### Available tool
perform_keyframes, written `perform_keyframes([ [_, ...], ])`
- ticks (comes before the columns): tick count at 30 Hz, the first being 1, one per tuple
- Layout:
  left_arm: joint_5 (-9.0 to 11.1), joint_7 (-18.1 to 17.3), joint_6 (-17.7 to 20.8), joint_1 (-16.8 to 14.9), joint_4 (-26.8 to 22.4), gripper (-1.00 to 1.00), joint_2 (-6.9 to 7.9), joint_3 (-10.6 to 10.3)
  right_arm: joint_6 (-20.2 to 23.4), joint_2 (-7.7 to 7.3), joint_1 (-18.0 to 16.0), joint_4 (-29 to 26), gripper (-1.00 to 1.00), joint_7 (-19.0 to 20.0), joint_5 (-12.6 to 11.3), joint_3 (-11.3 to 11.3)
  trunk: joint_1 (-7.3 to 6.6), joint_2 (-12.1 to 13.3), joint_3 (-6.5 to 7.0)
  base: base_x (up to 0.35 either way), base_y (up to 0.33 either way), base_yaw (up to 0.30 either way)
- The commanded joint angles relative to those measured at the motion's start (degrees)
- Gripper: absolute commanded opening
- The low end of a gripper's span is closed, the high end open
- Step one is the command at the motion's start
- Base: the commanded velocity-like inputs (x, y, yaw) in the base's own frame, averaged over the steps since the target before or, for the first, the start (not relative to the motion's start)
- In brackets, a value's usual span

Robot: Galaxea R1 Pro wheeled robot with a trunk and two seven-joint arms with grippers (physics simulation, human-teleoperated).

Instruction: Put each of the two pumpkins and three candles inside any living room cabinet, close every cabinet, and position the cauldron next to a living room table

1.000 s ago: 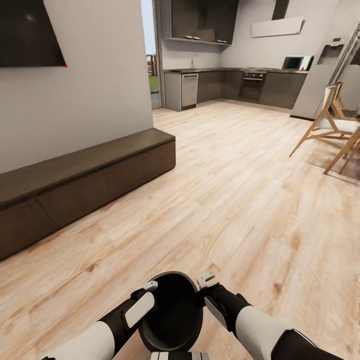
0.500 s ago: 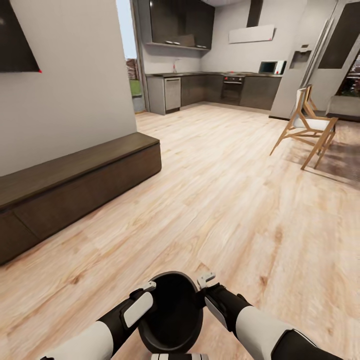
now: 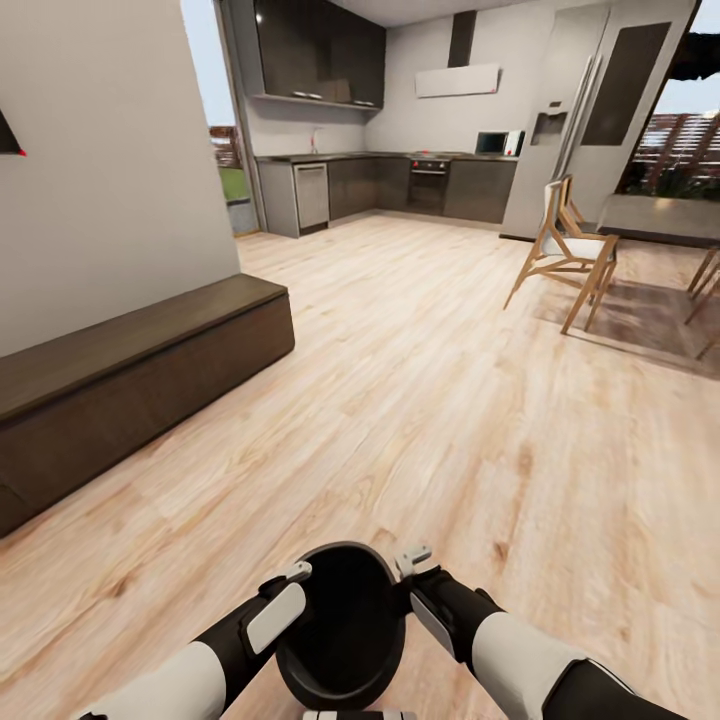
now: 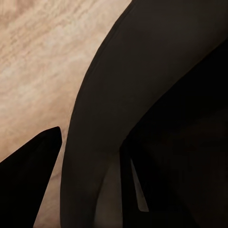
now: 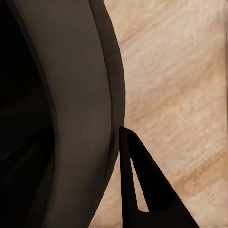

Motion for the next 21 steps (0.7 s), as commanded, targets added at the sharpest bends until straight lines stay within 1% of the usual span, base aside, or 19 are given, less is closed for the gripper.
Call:
perform_keyframes([
  [1,-0.10,0.28,0.35,0.03,0.13,-1.00,0.04,0.08,-0.01,0.00,-0.07,-0.59,-1.00,0.09,0.09,-1.74,0.00,0.00,0.07,0.000,0.000,-0.206],
  [5,-0.10,0.24,0.35,0.01,0.13,-1.00,0.12,0.08,0.00,-0.04,-0.07,-0.60,-1.00,0.05,0.07,-1.91,0.00,0.00,0.34,0.000,0.000,-0.206],
  [10,-0.10,0.23,0.37,0.02,0.13,-1.00,0.11,0.08,-0.02,-0.41,-0.07,-0.60,-1.00,0.06,0.05,-1.92,0.00,0.00,0.68,0.000,0.000,-0.206],
  [21,-0.10,0.24,0.44,-0.05,0.13,-1.00,0.04,0.08,0.00,-0.44,-0.07,-0.62,-1.00,0.04,0.05,-1.97,0.00,0.00,1.42,0.000,0.000,-0.206],
])
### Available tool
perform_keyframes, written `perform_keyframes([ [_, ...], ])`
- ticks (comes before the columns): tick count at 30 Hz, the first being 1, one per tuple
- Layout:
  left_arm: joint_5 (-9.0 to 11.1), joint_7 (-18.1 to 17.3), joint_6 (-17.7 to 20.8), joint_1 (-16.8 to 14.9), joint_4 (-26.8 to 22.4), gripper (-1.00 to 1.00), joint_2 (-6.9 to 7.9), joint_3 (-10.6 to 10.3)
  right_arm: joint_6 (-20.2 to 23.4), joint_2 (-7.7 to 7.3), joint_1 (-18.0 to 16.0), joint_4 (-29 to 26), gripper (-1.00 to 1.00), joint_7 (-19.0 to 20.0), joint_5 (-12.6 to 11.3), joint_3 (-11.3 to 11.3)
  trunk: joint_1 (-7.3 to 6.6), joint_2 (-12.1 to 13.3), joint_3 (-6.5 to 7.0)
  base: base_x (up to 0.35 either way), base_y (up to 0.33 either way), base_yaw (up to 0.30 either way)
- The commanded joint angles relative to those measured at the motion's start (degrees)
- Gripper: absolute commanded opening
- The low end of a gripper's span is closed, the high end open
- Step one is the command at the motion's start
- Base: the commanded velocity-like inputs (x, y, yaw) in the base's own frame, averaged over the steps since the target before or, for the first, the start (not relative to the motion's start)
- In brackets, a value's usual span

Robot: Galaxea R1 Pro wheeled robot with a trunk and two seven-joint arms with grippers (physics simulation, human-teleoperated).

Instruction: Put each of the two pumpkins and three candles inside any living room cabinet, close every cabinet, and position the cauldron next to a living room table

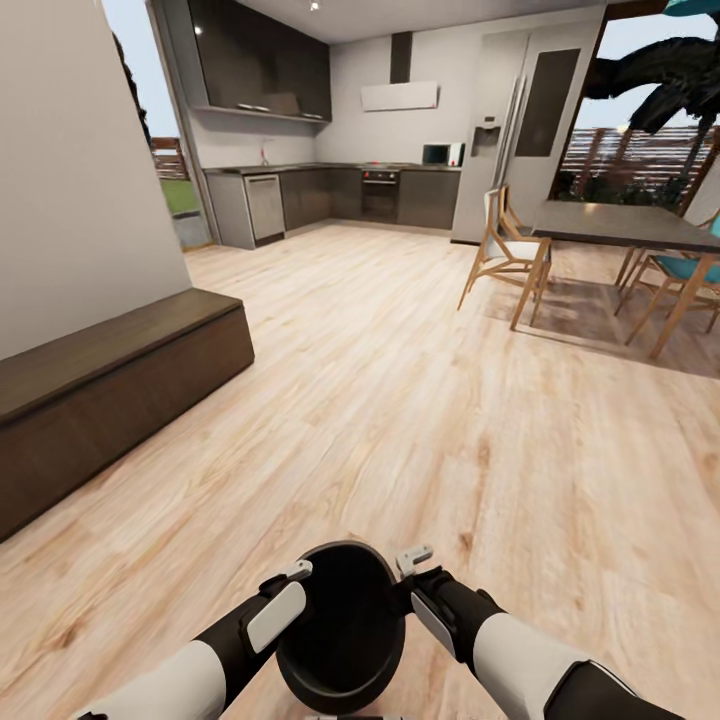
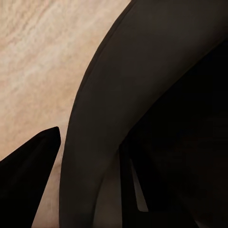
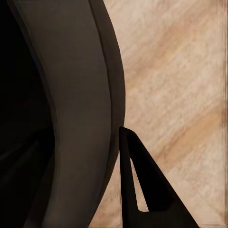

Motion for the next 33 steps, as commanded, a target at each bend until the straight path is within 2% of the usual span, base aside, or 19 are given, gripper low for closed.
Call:
perform_keyframes([
  [1,0.42,0.29,0.15,0.02,0.41,-1.00,0.05,-0.07,0.00,-0.20,-0.30,-0.12,-1.00,0.14,0.37,-1.69,-0.01,-0.01,0.07,0.000,0.000,-0.206],
  [33,0.42,0.28,0.16,0.01,0.58,-1.00,0.05,-0.07,0.00,-0.17,-0.30,-0.10,-1.00,0.22,0.36,-1.71,-0.01,-0.01,2.22,0.000,0.000,-0.206],
])
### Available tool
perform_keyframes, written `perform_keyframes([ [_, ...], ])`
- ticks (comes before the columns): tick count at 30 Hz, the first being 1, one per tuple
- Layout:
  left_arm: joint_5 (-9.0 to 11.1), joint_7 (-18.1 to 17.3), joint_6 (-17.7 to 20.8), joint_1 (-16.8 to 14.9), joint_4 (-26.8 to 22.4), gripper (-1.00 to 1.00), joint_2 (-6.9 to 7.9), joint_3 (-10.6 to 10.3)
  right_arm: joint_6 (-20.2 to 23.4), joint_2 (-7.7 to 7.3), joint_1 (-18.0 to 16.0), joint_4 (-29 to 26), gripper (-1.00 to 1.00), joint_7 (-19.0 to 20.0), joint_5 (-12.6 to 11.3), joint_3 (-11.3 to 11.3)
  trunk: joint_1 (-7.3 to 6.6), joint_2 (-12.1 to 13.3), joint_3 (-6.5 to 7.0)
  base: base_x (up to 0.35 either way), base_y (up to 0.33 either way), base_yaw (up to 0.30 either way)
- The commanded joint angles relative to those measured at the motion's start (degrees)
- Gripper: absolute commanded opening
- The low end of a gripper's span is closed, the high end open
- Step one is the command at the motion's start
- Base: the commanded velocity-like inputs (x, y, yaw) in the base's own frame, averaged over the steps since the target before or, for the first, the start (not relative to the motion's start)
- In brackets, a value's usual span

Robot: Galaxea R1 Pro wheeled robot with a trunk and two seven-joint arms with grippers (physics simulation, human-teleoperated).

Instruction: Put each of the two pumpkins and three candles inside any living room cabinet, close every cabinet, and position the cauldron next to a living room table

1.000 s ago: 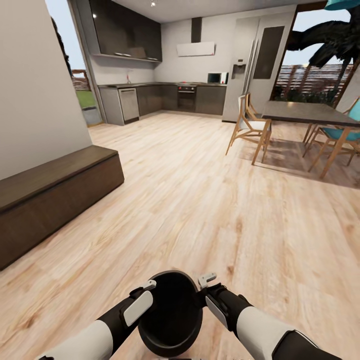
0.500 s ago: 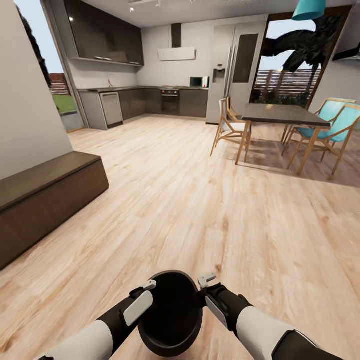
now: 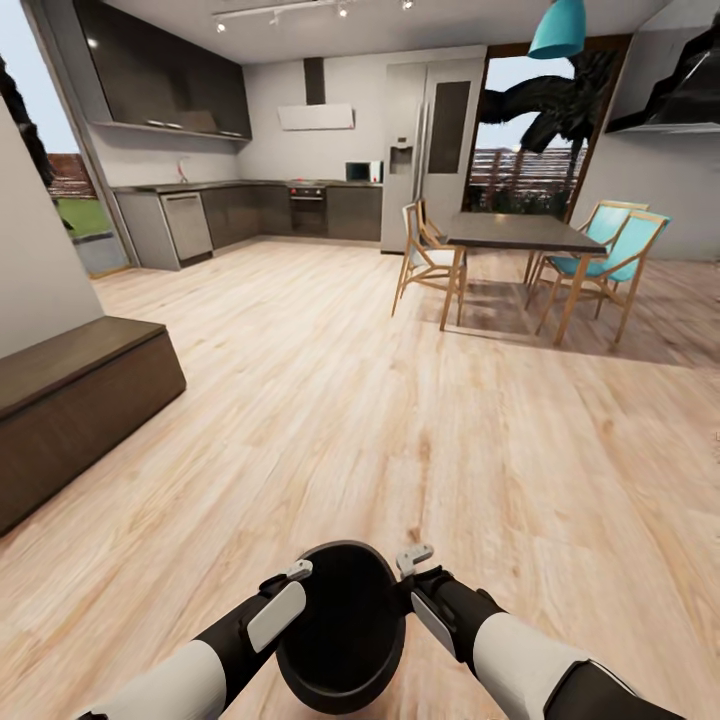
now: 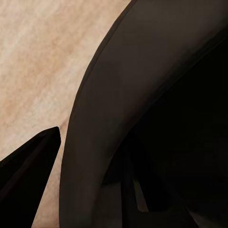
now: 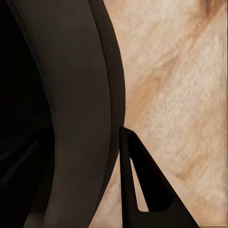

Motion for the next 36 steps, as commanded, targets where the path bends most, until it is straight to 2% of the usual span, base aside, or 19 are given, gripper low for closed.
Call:
perform_keyframes([
  [1,0.47,0.29,0.12,0.03,0.59,-1.00,0.05,-0.11,0.00,-0.18,-0.26,-0.15,-1.00,0.16,0.24,-1.59,-0.01,-0.01,0.07,0.000,0.000,-0.206],
  [36,0.47,0.29,0.30,-0.03,0.65,-1.00,-0.04,-0.11,0.45,-0.05,-0.26,-0.09,-1.00,0.10,0.16,-1.52,-0.01,-0.01,2.43,0.000,0.000,-0.206],
])
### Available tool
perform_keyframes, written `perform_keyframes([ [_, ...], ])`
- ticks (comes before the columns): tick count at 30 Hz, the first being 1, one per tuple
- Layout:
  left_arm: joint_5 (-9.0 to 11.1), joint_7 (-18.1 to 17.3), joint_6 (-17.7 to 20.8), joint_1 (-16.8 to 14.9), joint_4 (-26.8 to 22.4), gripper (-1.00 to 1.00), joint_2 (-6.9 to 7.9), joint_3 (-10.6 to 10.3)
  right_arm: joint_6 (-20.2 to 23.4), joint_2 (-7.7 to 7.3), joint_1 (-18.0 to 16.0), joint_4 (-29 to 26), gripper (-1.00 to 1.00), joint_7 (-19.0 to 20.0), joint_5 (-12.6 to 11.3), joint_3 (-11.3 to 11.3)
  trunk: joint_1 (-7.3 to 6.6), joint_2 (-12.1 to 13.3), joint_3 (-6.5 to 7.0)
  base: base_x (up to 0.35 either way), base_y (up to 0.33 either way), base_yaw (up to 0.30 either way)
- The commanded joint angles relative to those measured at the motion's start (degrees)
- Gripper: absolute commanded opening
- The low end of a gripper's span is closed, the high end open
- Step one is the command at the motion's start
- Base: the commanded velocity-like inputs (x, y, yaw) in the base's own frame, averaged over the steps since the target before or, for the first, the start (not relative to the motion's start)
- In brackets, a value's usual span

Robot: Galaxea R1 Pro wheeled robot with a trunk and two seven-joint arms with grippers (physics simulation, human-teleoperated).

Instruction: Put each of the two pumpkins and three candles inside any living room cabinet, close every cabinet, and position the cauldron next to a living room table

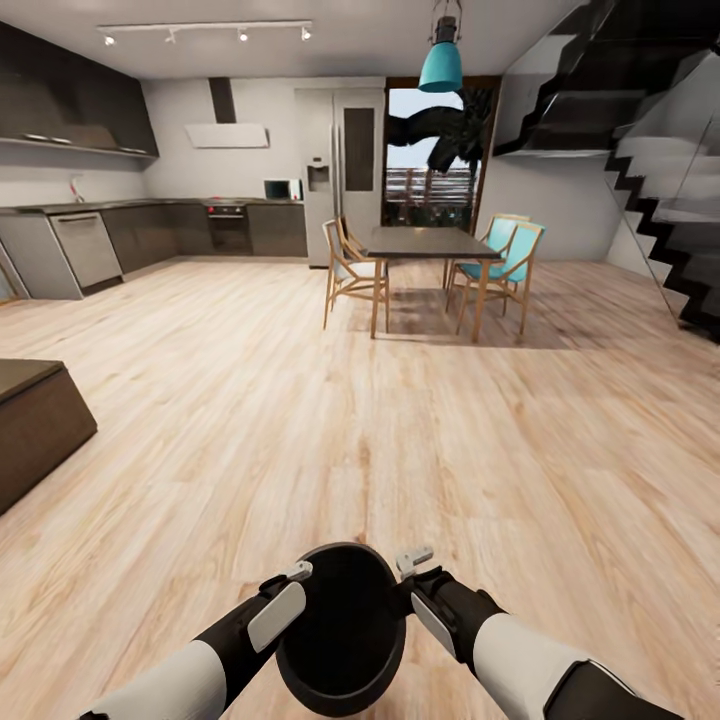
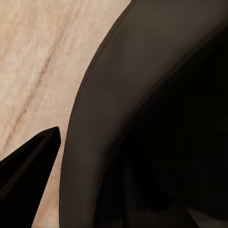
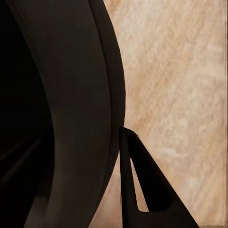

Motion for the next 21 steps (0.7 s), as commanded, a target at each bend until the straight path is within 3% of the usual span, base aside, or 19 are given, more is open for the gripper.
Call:
perform_keyframes([
  [1,-0.03,0.31,0.21,-0.09,0.26,-1.00,0.03,0.03,0.04,-0.03,-0.29,-0.13,-1.00,0.08,0.42,-1.75,-0.01,-0.01,0.07,0.000,0.000,-0.206],
  [21,-0.05,0.27,0.27,-0.35,0.61,-1.00,-0.01,0.05,0.24,0.05,-0.29,0.36,-1.00,0.07,0.34,-1.75,-0.01,-0.01,1.42,0.000,0.000,-0.206],
])
